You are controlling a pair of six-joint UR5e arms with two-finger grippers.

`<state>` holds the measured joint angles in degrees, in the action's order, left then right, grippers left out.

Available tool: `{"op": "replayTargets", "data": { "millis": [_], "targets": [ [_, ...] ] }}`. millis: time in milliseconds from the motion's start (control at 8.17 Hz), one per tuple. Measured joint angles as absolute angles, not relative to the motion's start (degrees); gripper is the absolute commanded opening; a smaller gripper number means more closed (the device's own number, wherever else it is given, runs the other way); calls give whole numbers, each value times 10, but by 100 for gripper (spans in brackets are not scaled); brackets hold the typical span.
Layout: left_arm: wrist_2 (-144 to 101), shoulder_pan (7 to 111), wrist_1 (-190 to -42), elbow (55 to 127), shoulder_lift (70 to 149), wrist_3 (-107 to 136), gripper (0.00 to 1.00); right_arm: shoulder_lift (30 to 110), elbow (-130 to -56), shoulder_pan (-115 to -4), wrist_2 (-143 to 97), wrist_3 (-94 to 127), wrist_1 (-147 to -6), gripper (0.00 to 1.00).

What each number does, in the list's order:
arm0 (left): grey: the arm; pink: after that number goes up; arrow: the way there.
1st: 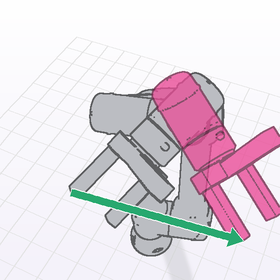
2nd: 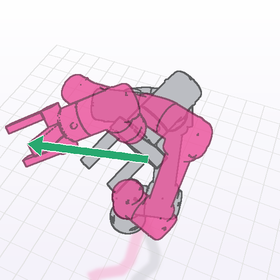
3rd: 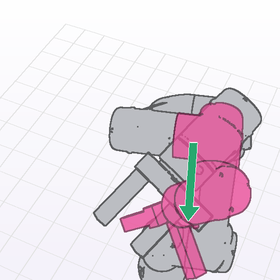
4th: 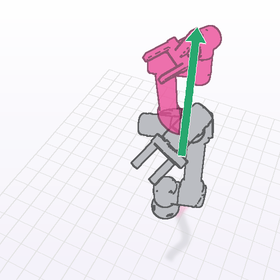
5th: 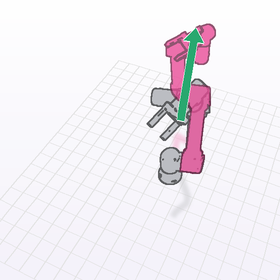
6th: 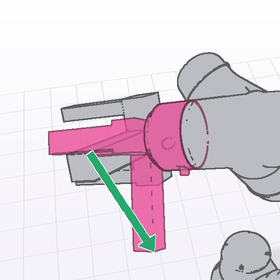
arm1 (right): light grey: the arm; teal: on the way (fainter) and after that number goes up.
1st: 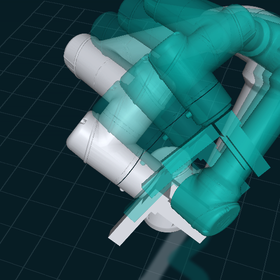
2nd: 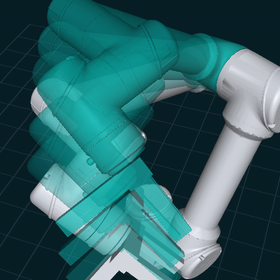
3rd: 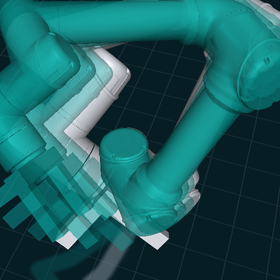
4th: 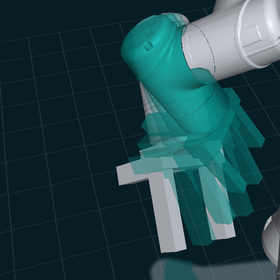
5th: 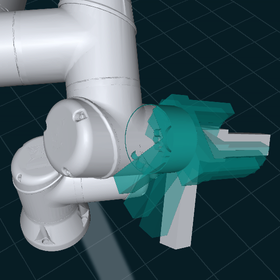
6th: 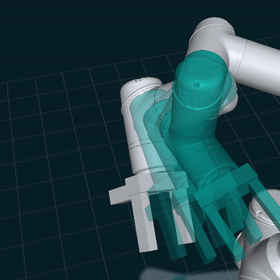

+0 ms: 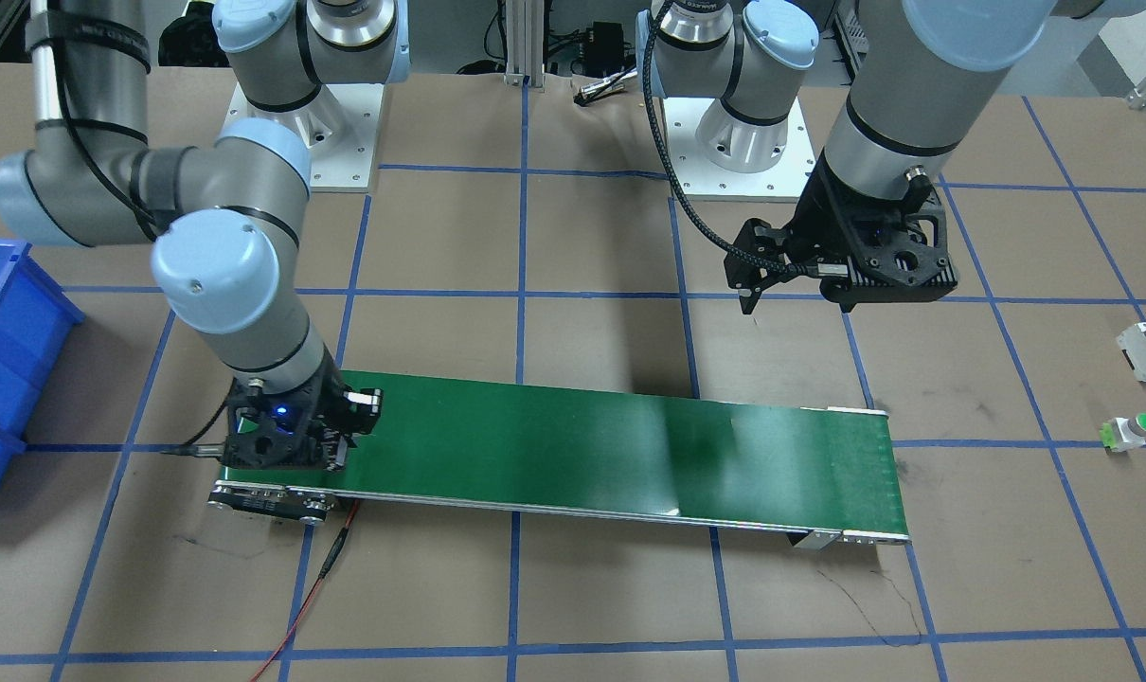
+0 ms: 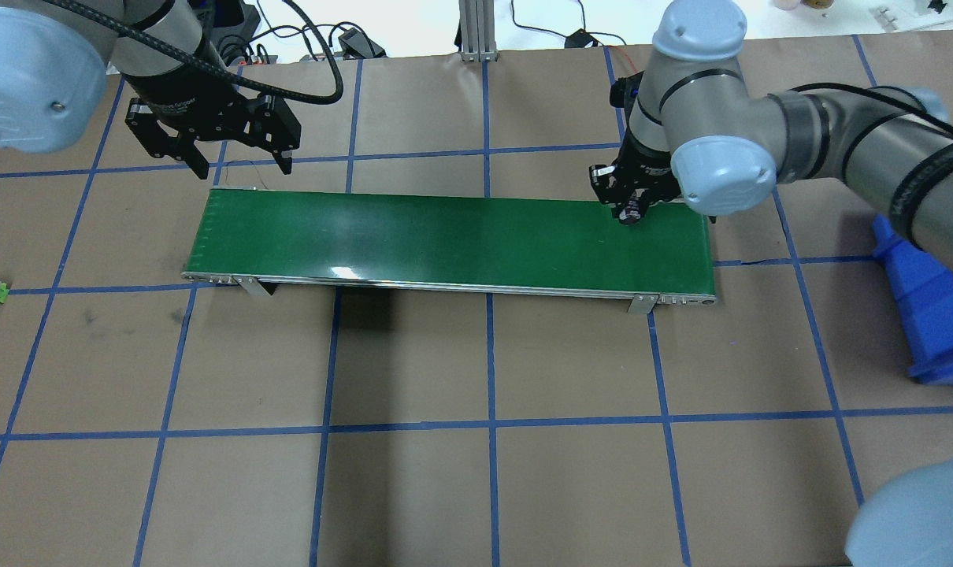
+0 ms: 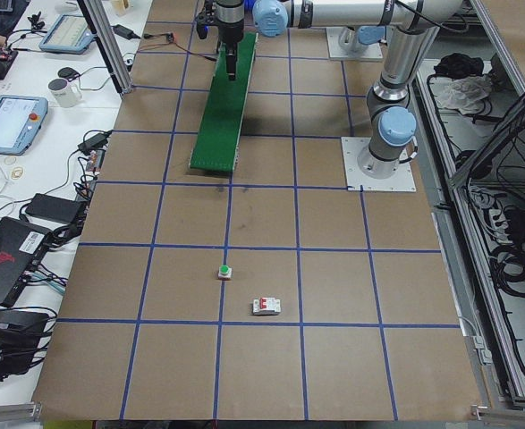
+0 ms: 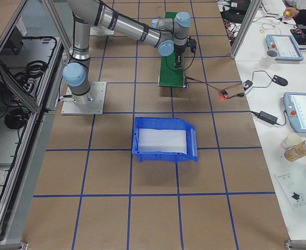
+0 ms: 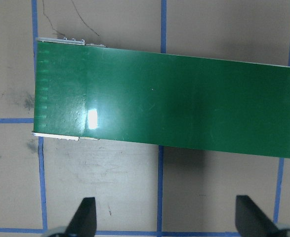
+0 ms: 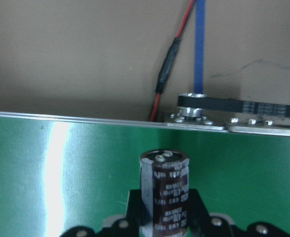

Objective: Move capacitor from left to right

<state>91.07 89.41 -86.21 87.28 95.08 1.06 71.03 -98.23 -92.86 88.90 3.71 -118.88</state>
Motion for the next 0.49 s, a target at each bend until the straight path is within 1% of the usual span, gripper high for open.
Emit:
{"op": "replayTargets", "data": {
  "millis": [245, 490],
  "targets": [
    [911, 894, -862, 873, 950, 11, 100, 743, -968, -880, 920, -35, -1135, 0],
    [911, 894, -861, 873, 950, 11, 100, 774, -965, -795, 958, -192, -1099, 0]
  ]
}}
